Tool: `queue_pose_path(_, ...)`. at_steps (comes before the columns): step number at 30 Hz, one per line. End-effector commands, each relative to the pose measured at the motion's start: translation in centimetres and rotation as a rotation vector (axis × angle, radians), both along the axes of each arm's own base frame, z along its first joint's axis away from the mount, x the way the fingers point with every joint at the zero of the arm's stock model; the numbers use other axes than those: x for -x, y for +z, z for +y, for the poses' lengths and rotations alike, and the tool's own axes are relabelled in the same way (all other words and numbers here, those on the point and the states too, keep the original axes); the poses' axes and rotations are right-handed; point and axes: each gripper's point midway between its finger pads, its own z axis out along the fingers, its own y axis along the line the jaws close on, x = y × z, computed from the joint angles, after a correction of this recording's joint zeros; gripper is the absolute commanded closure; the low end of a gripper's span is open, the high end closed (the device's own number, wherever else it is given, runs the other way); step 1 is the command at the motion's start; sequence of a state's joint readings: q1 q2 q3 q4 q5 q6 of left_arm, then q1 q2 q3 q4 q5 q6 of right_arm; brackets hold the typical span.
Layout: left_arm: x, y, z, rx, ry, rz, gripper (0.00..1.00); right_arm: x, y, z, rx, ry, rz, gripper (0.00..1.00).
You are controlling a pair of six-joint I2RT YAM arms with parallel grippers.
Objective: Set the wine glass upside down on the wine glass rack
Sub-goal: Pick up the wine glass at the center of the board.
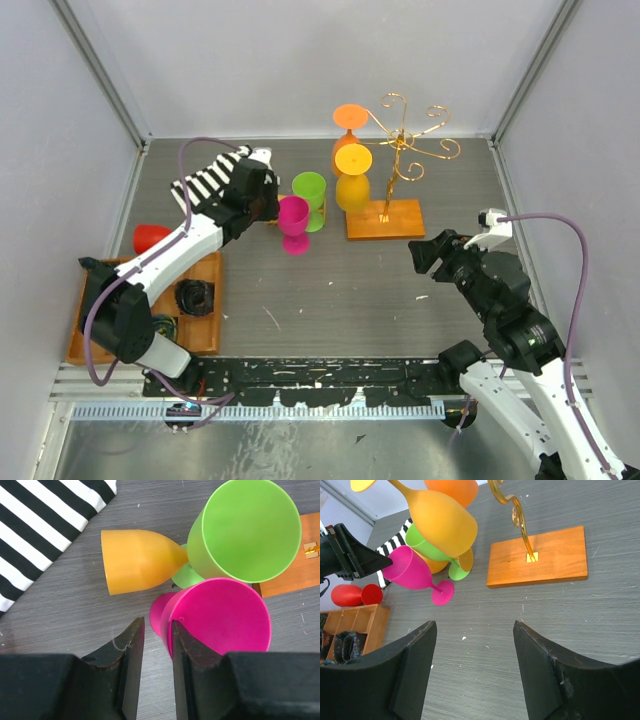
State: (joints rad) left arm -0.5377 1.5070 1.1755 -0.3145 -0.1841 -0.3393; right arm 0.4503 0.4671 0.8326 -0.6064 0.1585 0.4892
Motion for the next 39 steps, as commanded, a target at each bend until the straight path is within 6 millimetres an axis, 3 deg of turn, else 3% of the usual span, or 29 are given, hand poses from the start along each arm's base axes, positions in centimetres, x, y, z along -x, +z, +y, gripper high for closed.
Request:
queue_pose_path(1,-1.0,1.5,-0.8,0.013,-0.017,-0.043,0.69,0.0,0.4,0.2,-0.019,0.004,-0.016,0.32)
queue_pose_path(8,-0.8,1.7,-0.8,0.015,-0.028,-0.05,0.8,-0.2,1.0,0.0,-0.023,-0.014,-0.024,0.32)
queue_pose_path(14,0.1,1.3,0.0,-0.017,-0.039,-0.039,1.0,-0.3,0.8,-0.1,-0.021,-0.017,-0.024,0.32)
queue_pose_path(16,0.8,1.6,0.2,-0.024,-0.059,-0.045,1.0,-0.2,0.7,-0.1,-0.023,-0.015,-0.022,0.31)
queue_pose_path(22,3.7,4.3,1.0,0.005,-0.116,-0.085,1.0,0.0,0.8,-0.4,-0.026,-0.026,-0.03,0.3)
queue_pose_path(23,4.4,4.2,1.1,0.011,-0.132,-0.076,1.0,0.1,0.8,-0.3,-0.036,-0.024,-0.029,0.29)
queue_pose_path(26,6.8,6.1,1.4,0.066,-0.175,-0.119,1.0,0.2,0.8,0.5,-0.059,0.017,-0.027,0.28)
queue_pose_path(30,9.7,6.4,2.3,0.122,-0.19,-0.139,1.0,0.4,1.2,1.5,-0.075,0.062,-0.014,0.26)
queue_pose_path(35,12.4,6.8,3.7,0.189,-0.168,-0.173,1.0,-0.1,1.2,2.8,-0.084,0.109,0.031,0.16)
queue_pose_path(39,14.1,7.0,3.8,0.257,-0.175,-0.174,1.0,-0.6,-0.4,4.7,-0.175,0.14,0.135,0.03)
